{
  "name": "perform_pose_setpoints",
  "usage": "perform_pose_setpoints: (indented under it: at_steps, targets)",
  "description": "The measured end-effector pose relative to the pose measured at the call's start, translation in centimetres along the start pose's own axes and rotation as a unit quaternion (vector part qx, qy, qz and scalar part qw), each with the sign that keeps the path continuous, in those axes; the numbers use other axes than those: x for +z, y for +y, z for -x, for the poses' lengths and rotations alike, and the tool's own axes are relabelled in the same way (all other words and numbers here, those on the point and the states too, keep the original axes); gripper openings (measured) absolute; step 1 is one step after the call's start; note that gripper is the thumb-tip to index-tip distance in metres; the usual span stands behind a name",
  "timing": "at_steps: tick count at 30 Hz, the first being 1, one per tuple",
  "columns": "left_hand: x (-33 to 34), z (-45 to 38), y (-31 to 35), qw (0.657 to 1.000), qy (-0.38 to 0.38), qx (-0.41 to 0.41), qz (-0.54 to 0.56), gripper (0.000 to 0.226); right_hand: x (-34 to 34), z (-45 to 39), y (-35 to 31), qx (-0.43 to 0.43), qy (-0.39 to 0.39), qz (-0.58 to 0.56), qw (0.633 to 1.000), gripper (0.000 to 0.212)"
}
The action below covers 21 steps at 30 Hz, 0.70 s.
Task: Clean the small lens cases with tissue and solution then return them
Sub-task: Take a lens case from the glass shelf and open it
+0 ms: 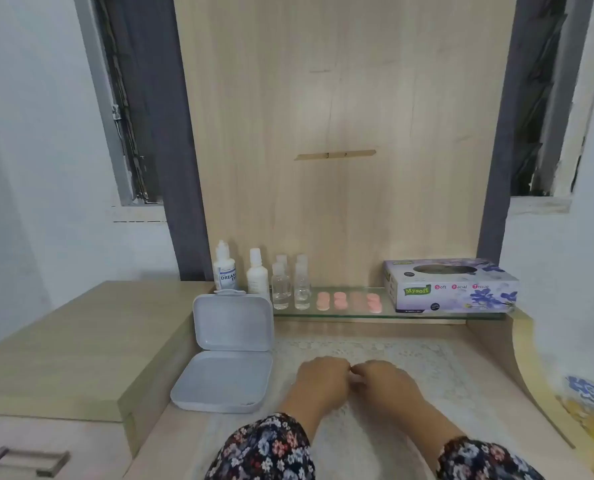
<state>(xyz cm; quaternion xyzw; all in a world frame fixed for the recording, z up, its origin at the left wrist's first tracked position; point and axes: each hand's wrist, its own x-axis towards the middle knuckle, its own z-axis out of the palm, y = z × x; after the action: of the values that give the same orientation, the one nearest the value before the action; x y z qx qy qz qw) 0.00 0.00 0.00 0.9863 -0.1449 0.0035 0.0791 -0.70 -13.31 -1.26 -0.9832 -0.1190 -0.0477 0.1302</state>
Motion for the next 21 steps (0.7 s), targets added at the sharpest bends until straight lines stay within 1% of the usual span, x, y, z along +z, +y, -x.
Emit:
perform_pose_setpoints:
  at_steps: [2, 9, 13, 16, 21]
  targets:
    - [0.4, 0.2, -0.1, 1.0, 0.011, 0.003, 0.007, 0.026, 0.5, 0.1, 0.1, -0.008, 0.018, 0.009, 1.0, 0.02]
    - [2.3, 0.4, -0.6, 0.999, 0.043, 0.017, -0.001, 0.035, 2.4, -0.3, 1.0, 0.007, 0.07, 0.016, 0.997, 0.033]
    - [3.0, 0.4, -0.9, 0.999, 0.039, 0.014, 0.024, 0.051, 2.9, -0.4, 1.2, 0.002, 0.096, -0.008, 0.995, 0.031]
    - [3.6, 0.3, -1.1, 0.997, 0.027, 0.004, 0.069, 0.041, 3.3, -0.3, 1.7, -0.014, 0.12, -0.041, 0.992, 0.028]
    - [4.2, 0.2, -1.0, 0.997, 0.031, -0.001, 0.071, 0.039, 3.5, -0.5, 2.0, -0.022, 0.132, -0.055, 0.99, 0.025]
